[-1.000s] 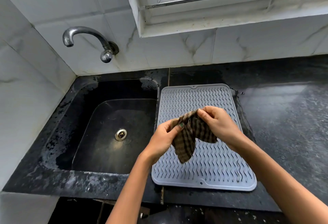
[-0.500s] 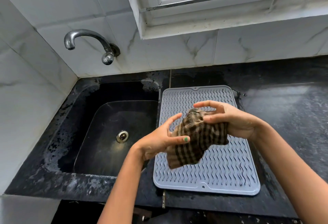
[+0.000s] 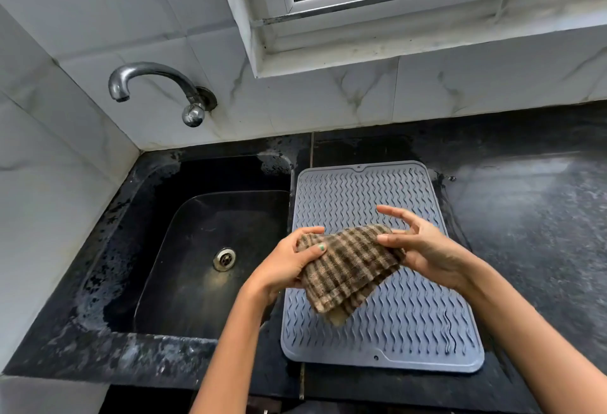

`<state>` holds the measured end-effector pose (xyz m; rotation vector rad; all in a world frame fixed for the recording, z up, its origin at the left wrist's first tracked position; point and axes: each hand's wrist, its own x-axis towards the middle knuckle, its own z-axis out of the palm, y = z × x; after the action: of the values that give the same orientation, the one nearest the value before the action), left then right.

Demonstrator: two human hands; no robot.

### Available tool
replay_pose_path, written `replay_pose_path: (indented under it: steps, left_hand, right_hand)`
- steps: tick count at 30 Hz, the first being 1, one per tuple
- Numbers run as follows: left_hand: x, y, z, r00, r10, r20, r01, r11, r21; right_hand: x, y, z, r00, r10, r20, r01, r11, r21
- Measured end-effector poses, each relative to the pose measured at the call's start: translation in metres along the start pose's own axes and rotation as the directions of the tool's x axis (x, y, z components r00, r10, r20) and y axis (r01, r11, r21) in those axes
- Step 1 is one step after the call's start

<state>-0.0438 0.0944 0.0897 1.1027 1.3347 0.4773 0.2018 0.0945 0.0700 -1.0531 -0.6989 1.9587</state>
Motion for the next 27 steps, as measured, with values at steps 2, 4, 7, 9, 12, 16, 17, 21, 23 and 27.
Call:
replay_pose_path:
  steps: [2, 4, 7, 9, 12, 16, 17, 21, 23, 27]
  left_hand:
    - [-0.003, 0.002, -0.003, 0.991, -0.018, -0.134, 0.066, 0.932, 0.355]
    - [-0.001, 0.002, -0.003, 0.99, 0.042, -0.134, 0.054, 0.766, 0.641]
    - [-0.003, 0.014, 0.01, 0.973, 0.221, 0.069, -0.218, 0.769, 0.601]
    - [0.003, 0.019, 0.022, 0.95, 0.301, 0.082, -0.31, 0.883, 0.352]
    - [0.016, 0.02, 0.037, 0.948, 0.311, -0.068, -0.304, 0.948, 0.09]
    - [0.031, 0.017, 0.049, 0.915, 0.206, -0.348, -0.187, 0.978, 0.09]
    - [0.033, 0.018, 0.051, 0.907, 0.193, -0.374, -0.159, 0.98, 0.119]
    - [0.04, 0.025, 0.056, 0.971, 0.163, -0.172, -0.124, 0.968, 0.218]
    - [0.041, 0.029, 0.051, 0.992, 0.107, -0.066, -0.091, 0.974, 0.209]
    - [0.055, 0.045, 0.022, 0.996, 0.087, 0.024, -0.088, 0.995, 0.047]
  right_hand:
    - [-0.003, -0.011, 0.01, 0.997, -0.05, 0.061, 0.055, 0.994, -0.092]
    - [-0.004, -0.018, 0.022, 0.989, -0.078, 0.125, 0.099, 0.98, -0.171]
    - [-0.002, -0.026, 0.039, 0.978, -0.073, 0.198, 0.125, 0.956, -0.266]
    - [0.002, -0.035, 0.046, 0.976, -0.094, 0.196, 0.14, 0.962, -0.234]
    - [0.01, -0.045, 0.053, 0.969, -0.247, 0.013, 0.239, 0.921, -0.307]
    - [0.022, -0.025, 0.053, 0.551, -0.787, -0.278, 0.242, 0.47, -0.849]
    - [0.024, -0.016, 0.056, 0.59, -0.768, -0.249, 0.279, 0.484, -0.829]
    - [0.042, 0.026, 0.066, 0.92, -0.315, -0.234, 0.147, 0.83, -0.538]
    - [0.053, 0.03, 0.062, 0.947, -0.131, -0.294, 0.044, 0.957, -0.285]
    - [0.081, 0.013, 0.046, 0.954, -0.035, -0.297, 0.0, 0.993, -0.117]
